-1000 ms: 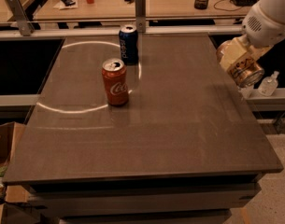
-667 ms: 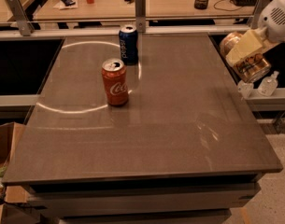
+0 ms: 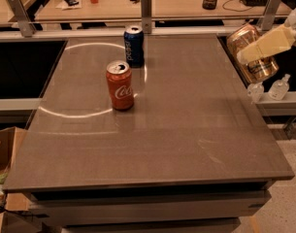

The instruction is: Place orange can upright

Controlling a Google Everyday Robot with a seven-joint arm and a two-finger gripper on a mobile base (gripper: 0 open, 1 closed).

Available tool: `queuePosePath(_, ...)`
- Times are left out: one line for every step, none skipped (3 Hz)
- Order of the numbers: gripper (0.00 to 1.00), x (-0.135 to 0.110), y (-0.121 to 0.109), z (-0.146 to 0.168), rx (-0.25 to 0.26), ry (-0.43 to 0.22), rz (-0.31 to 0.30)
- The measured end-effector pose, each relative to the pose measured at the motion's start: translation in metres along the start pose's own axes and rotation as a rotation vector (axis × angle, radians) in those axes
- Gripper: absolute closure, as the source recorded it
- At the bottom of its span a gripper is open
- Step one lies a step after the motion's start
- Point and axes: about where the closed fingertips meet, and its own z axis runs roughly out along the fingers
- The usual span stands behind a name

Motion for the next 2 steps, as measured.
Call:
queuePosePath(1.0,-0.0072,0.0193,-0.0021,-0.149,-0.131,-0.073)
queuePosePath(1.0,-0.0057,0.0251,0.0027,-0.155,-0.193,-0.046)
